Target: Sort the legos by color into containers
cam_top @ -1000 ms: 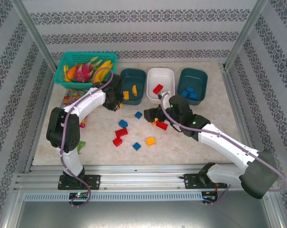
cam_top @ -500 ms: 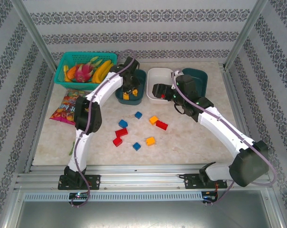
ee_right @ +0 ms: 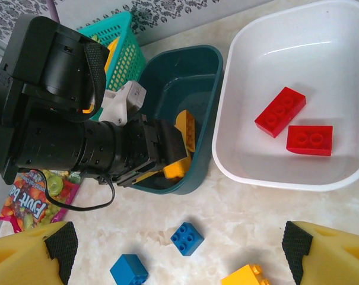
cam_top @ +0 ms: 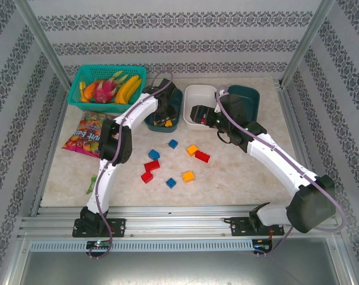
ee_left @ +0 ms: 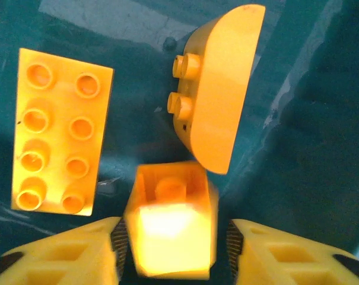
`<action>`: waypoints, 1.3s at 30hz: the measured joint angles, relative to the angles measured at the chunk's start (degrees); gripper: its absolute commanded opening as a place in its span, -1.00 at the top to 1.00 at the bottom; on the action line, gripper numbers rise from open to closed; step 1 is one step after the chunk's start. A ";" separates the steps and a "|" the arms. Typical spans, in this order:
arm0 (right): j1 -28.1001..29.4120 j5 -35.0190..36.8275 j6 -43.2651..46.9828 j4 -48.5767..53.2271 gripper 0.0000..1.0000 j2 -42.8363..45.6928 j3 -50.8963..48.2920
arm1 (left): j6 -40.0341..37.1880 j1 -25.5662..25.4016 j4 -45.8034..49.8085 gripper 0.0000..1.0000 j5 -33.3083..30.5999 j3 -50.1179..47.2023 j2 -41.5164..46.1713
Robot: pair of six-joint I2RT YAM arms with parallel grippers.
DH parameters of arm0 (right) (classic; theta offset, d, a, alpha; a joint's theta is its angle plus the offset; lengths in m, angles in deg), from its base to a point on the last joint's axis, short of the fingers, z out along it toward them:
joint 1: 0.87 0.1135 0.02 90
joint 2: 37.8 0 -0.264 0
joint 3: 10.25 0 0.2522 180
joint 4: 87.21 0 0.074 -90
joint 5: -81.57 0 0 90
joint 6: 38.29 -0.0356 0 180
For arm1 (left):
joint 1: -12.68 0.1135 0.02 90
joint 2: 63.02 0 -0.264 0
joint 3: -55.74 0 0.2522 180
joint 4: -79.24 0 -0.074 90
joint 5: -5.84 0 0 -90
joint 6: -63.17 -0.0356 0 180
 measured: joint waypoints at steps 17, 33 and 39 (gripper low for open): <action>7.67 2.62 5.11 7.19 -0.68 0.81 -0.33 | -0.39 0.00 0.90 -0.31 -0.48 -5.44 18.05; 30.03 -3.43 15.34 21.18 -0.66 -17.51 1.51 | -1.81 -0.07 -5.97 -0.60 -0.92 -71.04 85.74; 31.95 -3.13 15.82 25.16 -0.57 -26.43 6.73 | -0.98 -0.07 -2.69 -0.60 3.15 -77.72 104.59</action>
